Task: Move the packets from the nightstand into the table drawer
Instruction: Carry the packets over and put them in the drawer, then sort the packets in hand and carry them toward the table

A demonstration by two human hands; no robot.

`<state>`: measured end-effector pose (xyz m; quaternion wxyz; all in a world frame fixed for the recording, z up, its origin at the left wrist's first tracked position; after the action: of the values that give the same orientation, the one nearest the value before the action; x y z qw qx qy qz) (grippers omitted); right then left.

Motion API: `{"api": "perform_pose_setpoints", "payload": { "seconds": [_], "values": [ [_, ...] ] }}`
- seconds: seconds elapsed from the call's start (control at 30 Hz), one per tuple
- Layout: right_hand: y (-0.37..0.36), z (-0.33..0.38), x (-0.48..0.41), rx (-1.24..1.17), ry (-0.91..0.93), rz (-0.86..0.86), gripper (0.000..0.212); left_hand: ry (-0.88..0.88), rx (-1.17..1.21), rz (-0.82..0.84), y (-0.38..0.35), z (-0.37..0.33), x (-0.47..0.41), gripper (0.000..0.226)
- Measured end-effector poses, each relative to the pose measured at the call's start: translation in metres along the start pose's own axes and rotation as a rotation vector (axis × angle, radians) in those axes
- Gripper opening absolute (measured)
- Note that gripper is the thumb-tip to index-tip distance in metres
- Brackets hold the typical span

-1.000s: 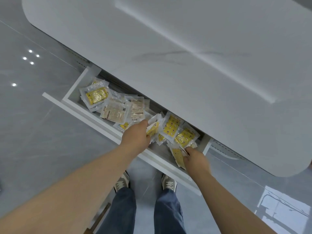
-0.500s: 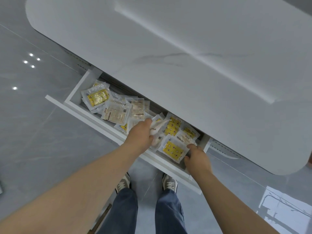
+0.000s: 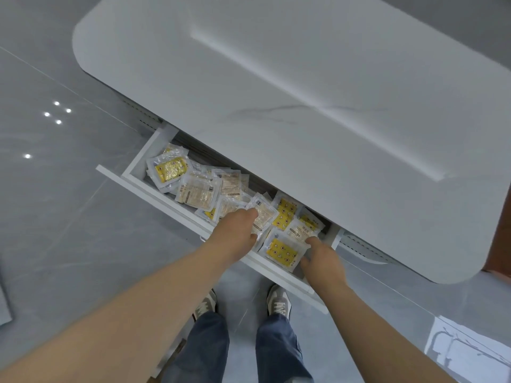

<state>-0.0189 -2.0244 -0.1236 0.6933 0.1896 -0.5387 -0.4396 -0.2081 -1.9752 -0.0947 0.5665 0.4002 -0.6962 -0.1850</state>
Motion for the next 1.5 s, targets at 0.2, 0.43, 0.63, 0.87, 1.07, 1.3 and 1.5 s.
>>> {"api": "perform_pose_setpoints", "payload": {
  "seconds": [0.2,0.43,0.63,0.87,1.07,1.3,1.5],
  "values": [
    [0.043,0.029,0.027,-0.024,0.042,-0.063,0.048,-0.041,-0.014,-0.059,0.045,-0.016,0.033,0.034],
    [0.145,0.081,0.081,-0.036,0.098,-0.214,0.042,-0.148,-0.054,-0.185,0.145,-0.065,0.1,0.035],
    [0.273,0.118,0.154,-0.063,0.153,-0.404,0.046,-0.257,-0.08,-0.311,0.255,-0.132,0.182,0.044],
    [0.425,0.113,0.261,-0.042,0.173,-0.675,0.046,-0.375,-0.067,-0.479,0.351,-0.235,0.283,0.043],
    [0.529,0.057,0.366,-0.01,0.207,-0.846,0.048,-0.52,-0.011,-0.581,0.377,-0.354,0.373,0.045],
    [0.618,-0.064,0.489,0.073,0.169,-0.976,0.049,-0.656,0.014,-0.621,0.349,-0.513,0.468,0.046],
    [0.669,-0.146,0.556,0.105,0.12,-1.067,0.046,-0.764,0.014,-0.617,0.328,-0.611,0.506,0.045]
  ]
}}
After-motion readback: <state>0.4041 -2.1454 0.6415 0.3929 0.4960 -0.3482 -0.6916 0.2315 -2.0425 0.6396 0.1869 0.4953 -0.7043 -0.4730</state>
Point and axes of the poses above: each hand's wrist, its own x-axis away from the middle knuckle, its own y-axis out of the back of the hand, z = x × y, the point moved 10 cm from there along -x, towards the middle knuckle, and after that the axes turned 13 degrees about y, right-handed, at the moved point
